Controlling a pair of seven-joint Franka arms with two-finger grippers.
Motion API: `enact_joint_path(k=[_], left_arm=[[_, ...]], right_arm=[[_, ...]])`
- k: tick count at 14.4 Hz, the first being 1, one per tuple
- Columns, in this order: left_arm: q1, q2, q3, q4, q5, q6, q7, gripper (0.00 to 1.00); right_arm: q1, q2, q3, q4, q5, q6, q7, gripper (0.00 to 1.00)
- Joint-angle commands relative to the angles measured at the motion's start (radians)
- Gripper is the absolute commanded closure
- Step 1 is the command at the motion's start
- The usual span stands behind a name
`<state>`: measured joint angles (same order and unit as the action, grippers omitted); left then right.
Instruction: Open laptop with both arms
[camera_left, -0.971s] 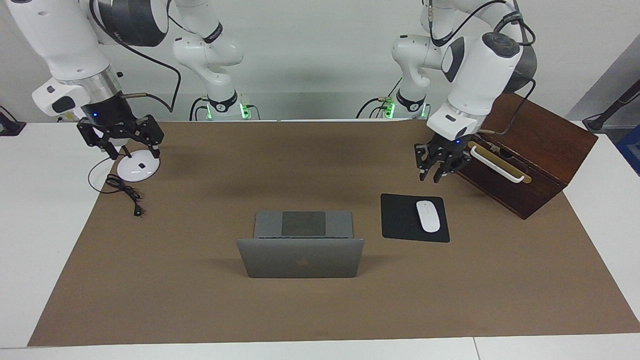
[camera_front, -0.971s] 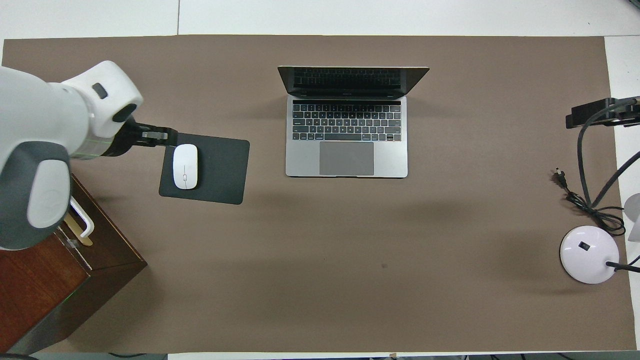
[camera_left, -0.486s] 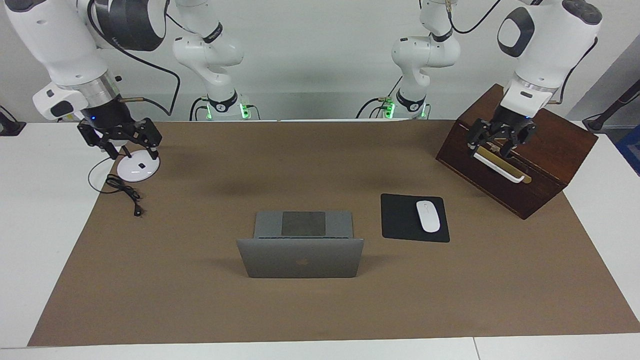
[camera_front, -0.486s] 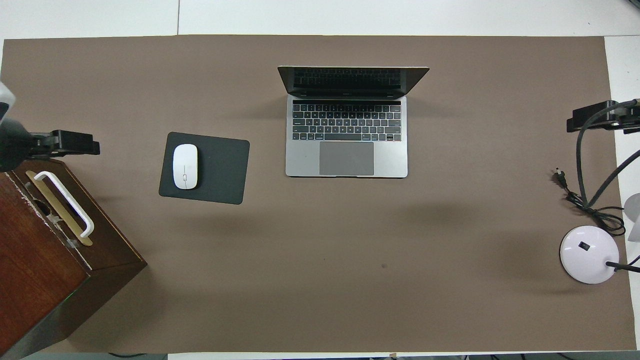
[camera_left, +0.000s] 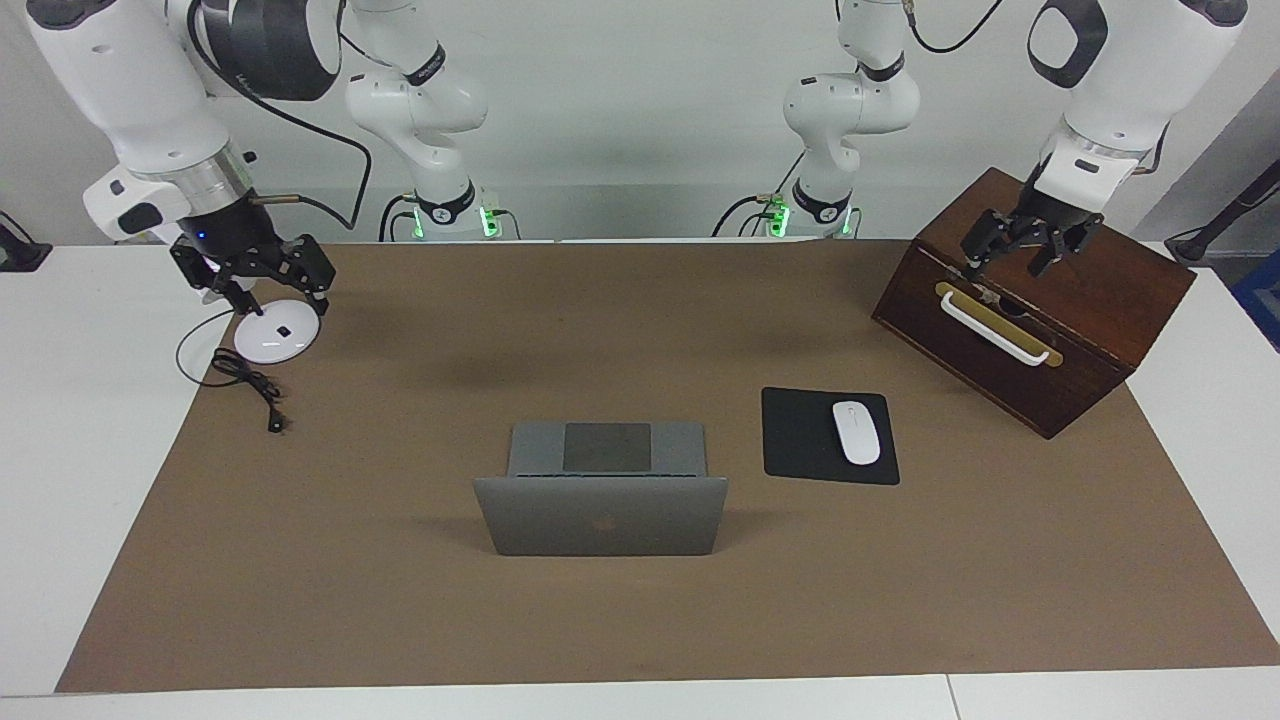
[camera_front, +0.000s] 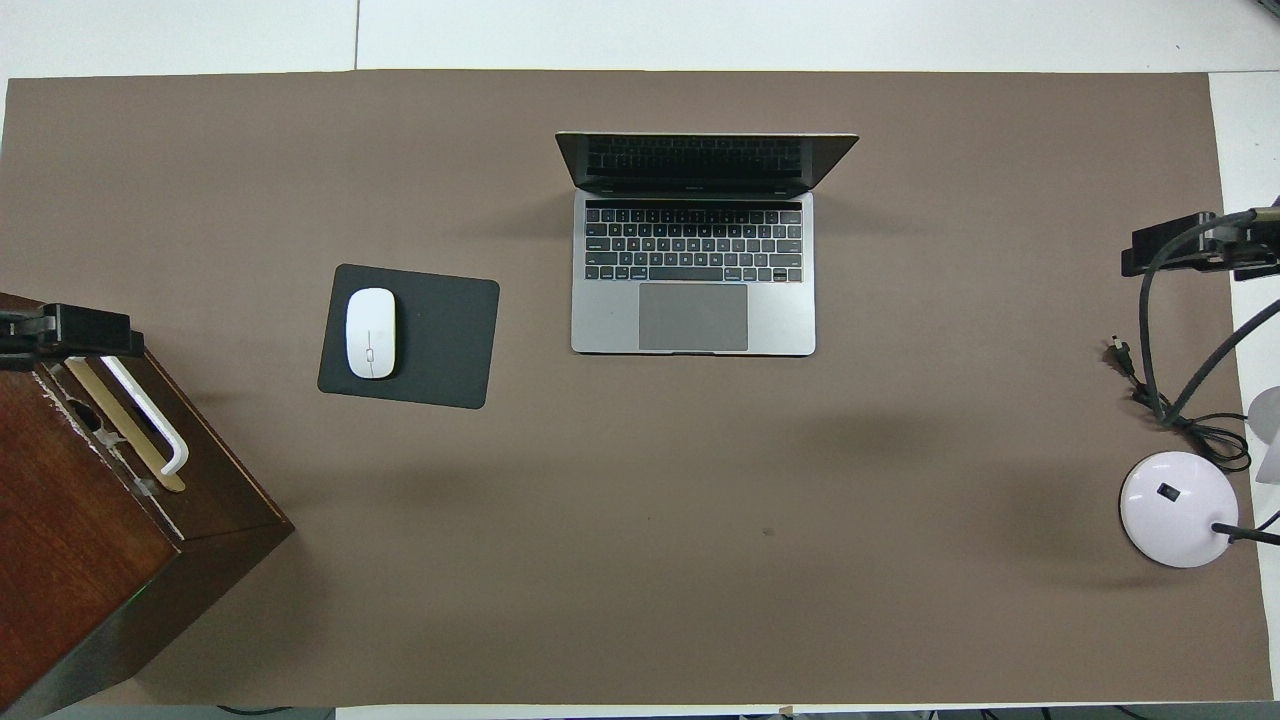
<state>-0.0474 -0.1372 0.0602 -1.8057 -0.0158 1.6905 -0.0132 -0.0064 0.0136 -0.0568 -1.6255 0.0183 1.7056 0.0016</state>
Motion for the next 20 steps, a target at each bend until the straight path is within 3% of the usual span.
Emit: enact_joint_path(k=[1, 10, 20], left_arm=[[-0.005, 0.002, -0.006, 0.029, 0.028, -0.046, 0.013, 0.0], [-0.028, 0.057, 0.018, 0.127, 0.022, -0.1, 0.013, 0.0], [-0.071, 0.057, 0.053, 0.132, 0.019, -0.089, 0.013, 0.0]], right_arm=[[-0.007, -0.032, 0.009, -0.033, 0.005, -0.003, 0.012, 0.0], [0.002, -0.032, 0.005, -0.033, 0.006, 0.005, 0.008, 0.0], [0.008, -0.035, -0.001, -0.045, 0.006, 0.011, 0.005, 0.0]])
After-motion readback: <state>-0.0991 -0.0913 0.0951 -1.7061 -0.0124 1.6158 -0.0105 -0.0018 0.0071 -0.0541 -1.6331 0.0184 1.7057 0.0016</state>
